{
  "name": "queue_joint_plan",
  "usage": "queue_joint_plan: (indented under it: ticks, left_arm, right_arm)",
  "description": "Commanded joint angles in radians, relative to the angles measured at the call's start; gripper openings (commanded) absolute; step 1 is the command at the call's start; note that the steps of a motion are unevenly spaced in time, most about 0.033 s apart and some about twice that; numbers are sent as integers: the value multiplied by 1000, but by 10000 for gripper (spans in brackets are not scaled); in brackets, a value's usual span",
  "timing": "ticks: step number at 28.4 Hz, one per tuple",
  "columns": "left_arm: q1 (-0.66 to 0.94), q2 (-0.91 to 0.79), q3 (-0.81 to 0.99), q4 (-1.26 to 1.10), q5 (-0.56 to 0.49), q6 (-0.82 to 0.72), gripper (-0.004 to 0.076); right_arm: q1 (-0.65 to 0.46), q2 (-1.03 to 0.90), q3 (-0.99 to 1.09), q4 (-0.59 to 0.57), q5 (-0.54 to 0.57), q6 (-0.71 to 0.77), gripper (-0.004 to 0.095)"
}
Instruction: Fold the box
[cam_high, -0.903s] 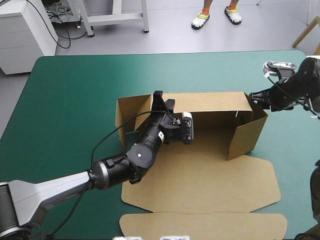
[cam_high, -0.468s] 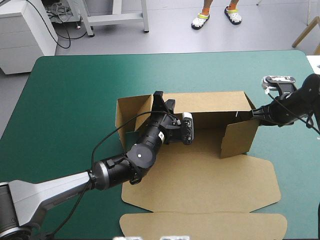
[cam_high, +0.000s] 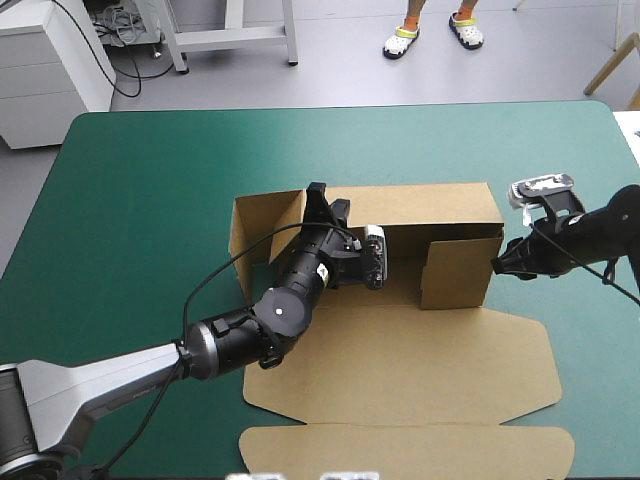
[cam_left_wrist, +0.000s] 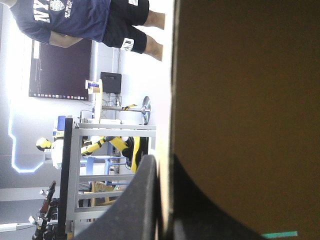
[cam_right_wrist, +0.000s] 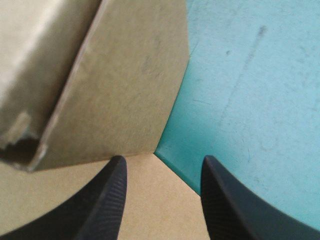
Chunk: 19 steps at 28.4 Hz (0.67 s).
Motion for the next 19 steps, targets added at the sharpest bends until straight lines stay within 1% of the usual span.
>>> queue_joint_plan:
  ticks: [1,4,6,10,16,19]
  left_arm:
    - [-8,-40,-25,90,5,-24,-10]
    - [-8,-40,-25,90,5,-24,-10]
    - [-8,-40,-25,90,5,-24,-10]
    - [-8,-40,-25,90,5,-24,-10]
    - [-8,-40,-25,96,5,-24,-10]
    - [-8,-40,-25,98,5,-20,-10]
  right_arm:
    - [-4,-31,1,62,-39,-150,427]
    - [-4,-31,13,67,-92,-202,427]
    - [-4,-31,14,72,-102,-237,427]
    - [-4,-31,15,89,-84,-291,427]
    - [-4,-31,15,199,-54,-391,427]
    - [-4,-29,15,201,-58,-402,427]
